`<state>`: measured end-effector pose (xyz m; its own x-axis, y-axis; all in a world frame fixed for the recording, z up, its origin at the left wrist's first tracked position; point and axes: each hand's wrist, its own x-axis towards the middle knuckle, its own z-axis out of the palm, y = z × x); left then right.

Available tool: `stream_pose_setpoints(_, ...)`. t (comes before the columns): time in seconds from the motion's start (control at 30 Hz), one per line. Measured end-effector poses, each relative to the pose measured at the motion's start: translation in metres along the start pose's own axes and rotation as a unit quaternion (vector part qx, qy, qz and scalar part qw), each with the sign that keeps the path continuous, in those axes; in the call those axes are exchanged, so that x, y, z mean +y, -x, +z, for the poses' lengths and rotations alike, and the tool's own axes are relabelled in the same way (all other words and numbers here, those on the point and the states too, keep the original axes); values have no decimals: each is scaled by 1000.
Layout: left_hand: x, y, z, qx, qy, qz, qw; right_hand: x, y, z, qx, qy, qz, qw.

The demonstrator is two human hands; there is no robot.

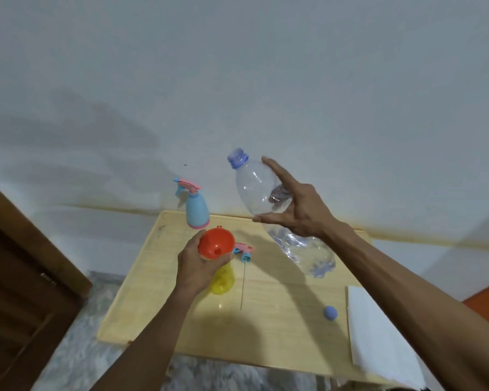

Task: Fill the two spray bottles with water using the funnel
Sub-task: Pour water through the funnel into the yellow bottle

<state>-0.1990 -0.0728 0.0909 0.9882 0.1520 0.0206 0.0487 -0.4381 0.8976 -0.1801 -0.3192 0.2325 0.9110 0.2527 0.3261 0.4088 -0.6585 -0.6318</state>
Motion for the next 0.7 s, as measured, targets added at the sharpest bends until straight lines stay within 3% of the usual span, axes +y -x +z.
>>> stream_pose_setpoints(0.17,1,0,-2,-4,3,-2,1000,17,-3,4,-109,124,14,986)
stream_pose_setpoints(0.33,2,-1,-3,-6,1,2,1000,27,-4,13,-214,237,2,948)
stream_pose_setpoints(0.7,4,-4,-7,-28,-27,4,999,49,-8,22,-263,309,-8,914)
